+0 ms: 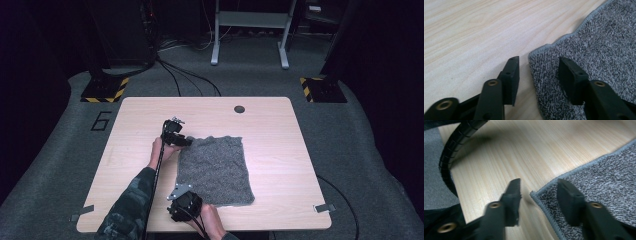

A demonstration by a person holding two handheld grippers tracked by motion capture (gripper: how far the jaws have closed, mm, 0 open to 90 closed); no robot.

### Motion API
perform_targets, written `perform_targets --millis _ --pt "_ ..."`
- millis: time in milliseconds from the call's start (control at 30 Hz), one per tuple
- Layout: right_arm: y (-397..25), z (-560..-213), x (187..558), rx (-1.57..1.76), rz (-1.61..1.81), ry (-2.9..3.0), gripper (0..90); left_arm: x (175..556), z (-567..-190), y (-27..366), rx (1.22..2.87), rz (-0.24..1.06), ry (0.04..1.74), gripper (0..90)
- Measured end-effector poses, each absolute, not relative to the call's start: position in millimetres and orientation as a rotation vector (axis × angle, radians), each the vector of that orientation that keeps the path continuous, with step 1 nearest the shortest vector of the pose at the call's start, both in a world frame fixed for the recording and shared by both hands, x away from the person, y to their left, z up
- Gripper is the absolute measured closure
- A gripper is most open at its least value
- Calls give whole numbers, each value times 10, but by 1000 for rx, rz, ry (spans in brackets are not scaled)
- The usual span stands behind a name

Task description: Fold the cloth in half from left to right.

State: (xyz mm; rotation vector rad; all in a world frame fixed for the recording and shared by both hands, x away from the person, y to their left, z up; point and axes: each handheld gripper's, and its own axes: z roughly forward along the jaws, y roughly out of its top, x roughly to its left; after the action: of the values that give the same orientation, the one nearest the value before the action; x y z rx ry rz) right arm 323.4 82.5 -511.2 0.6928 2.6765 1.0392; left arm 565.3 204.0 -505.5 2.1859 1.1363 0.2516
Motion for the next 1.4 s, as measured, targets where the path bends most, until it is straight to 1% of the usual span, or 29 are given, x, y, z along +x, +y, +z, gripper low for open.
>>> perform_targets --millis 33,100,133,167,200,233,267,300,333,367,400,467,600,867,933,1000,1400 --pt "832 -5129 3234 693 1041 2664 648 5653 -5055 2029 2189 258 1135 577" --pt "828 -5131 3237 706 1016 2683 705 5656 -5052 2020 2202 259 1121 631" --pt "828 -5131 3237 706 1016 2683 705 5655 -5056 2011 2200 269 1120 631" --pt "833 -5148 3231 730 1028 2670 748 5659 -5055 2005 2204 267 1117 671" --pt "833 -5148 3231 730 1028 2670 748 5659 -5055 2005 2204 267 1117 691" --pt "829 -5157 3235 732 1043 2661 799 5669 -5054 2008 2211 266 1107 709" --pt "829 -5157 3235 732 1043 2661 799 5669 -5054 2008 2211 266 1107 729" --pt "817 -5166 3241 718 1046 2654 848 5673 -5058 2003 2206 262 1109 748" --pt "817 -5166 3241 718 1046 2654 848 5673 -5058 2003 2206 262 1109 767" --pt "806 -5160 3241 735 1051 2667 875 5674 -5058 2002 2209 267 1107 789" --pt "806 -5160 3241 735 1051 2667 875 5675 -5059 2000 2211 269 1105 789" --pt "794 -5170 3247 753 1078 2655 888 5677 -5053 2001 2228 267 1097 833" --pt "789 -5160 3242 748 1077 2657 894 5680 -5045 1988 2223 282 1100 854" --pt "719 -5066 3225 742 1140 2625 897 5703 -4936 1969 2242 297 1104 857" --pt "697 -5025 3217 760 1156 2616 897 5716 -4872 1969 2265 295 1101 857" --pt "674 -4989 3214 760 1180 2592 898 5718 -4818 1958 2279 329 1083 857" --pt "562 -4726 3202 772 1291 2494 899 5753 -4503 1935 2308 364 1084 858"
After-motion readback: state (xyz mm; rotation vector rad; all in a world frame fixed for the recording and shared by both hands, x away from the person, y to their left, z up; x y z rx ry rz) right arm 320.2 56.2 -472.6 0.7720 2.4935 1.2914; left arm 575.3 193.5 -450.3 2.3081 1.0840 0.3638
